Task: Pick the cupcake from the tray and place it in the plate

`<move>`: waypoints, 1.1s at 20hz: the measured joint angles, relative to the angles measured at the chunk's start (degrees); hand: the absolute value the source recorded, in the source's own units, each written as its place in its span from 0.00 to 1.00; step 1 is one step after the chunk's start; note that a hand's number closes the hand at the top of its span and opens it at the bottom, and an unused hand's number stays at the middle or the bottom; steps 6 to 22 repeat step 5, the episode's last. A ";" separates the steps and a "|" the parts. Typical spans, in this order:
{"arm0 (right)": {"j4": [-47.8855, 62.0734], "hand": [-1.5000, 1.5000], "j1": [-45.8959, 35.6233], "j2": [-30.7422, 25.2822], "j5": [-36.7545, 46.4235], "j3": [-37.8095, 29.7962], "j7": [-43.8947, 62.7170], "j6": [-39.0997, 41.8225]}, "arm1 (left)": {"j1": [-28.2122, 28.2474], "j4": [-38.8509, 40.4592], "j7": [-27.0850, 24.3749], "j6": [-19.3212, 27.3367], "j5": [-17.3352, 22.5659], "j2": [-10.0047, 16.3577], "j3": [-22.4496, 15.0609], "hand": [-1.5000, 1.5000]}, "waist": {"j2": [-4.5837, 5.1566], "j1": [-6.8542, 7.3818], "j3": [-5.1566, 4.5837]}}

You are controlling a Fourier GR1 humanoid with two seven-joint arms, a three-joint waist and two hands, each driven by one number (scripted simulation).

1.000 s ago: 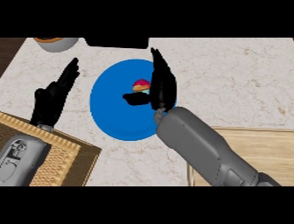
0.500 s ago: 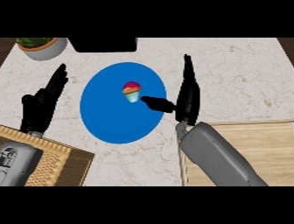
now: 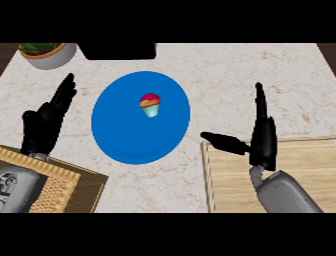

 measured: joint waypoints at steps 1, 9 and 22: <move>-0.81 0.00 1.73 -0.43 -0.77 -0.85 -1.85 0.68 | -0.05 0.21 -0.25 -0.08 -0.22 -0.12 0.08 0.50 | 0.00 0.02 0.02; -0.85 0.00 4.16 -0.95 -3.04 -4.81 -6.13 4.20 | -0.12 -0.07 -0.02 -0.53 -0.71 -0.37 -0.01 0.50 | 0.06 0.23 0.10; -0.85 0.00 4.16 -0.95 -3.04 -4.81 -6.13 4.20 | -0.12 -0.07 -0.02 -0.53 -0.71 -0.37 -0.01 0.50 | 0.06 0.23 0.10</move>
